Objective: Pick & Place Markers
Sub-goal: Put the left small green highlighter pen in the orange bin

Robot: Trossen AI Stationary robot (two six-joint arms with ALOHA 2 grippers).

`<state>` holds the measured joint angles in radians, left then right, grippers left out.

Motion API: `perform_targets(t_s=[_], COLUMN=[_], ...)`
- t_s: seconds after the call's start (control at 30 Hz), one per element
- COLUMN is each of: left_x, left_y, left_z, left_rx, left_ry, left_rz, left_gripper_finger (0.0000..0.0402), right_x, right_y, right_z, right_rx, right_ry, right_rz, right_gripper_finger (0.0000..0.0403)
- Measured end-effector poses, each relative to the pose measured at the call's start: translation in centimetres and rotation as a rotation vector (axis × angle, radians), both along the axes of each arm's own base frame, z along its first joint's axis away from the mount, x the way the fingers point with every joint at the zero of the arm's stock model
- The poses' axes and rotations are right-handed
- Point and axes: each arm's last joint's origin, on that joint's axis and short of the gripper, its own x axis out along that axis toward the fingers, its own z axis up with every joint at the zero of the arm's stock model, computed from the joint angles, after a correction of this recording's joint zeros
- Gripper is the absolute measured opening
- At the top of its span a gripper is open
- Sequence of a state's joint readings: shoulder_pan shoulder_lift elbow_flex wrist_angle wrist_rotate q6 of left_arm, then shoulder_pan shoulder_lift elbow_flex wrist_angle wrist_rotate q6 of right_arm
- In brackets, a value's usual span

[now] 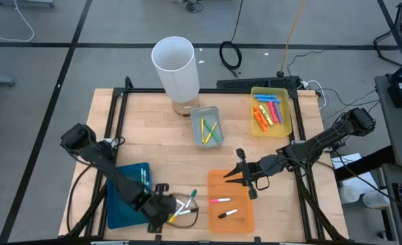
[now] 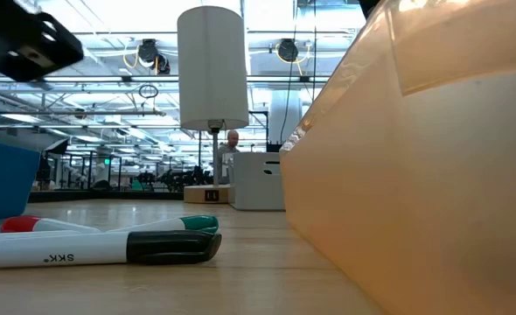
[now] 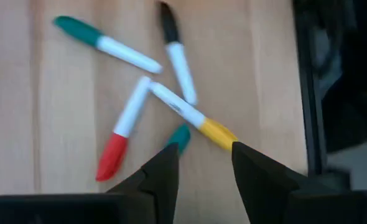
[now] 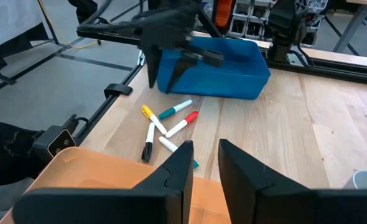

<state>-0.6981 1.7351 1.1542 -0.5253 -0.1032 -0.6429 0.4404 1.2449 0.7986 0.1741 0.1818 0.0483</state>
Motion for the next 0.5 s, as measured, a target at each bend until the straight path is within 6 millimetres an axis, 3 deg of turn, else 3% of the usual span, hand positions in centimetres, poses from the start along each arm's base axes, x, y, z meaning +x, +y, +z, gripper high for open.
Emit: perform_targets(t_s=[0.17,0.5], left_x=[-0.5,0.6], left_y=[-1.0,-0.6], left_z=[-1.1,-4.0], left_rx=[0.076,0.087], left_ry=[-0.005,0.104], left_rz=[-0.081,-0.098], left_gripper_finger=[0.0129,0.0116], right_x=[0.0,0.0], right_y=[0.0,0.0], right_z=[0.0,0.0], right_rx=[0.005,0.016], right_ry=[0.001,0.004], right_rz=[-0.002,-0.006], right_gripper_finger=[0.0064,0.0063])
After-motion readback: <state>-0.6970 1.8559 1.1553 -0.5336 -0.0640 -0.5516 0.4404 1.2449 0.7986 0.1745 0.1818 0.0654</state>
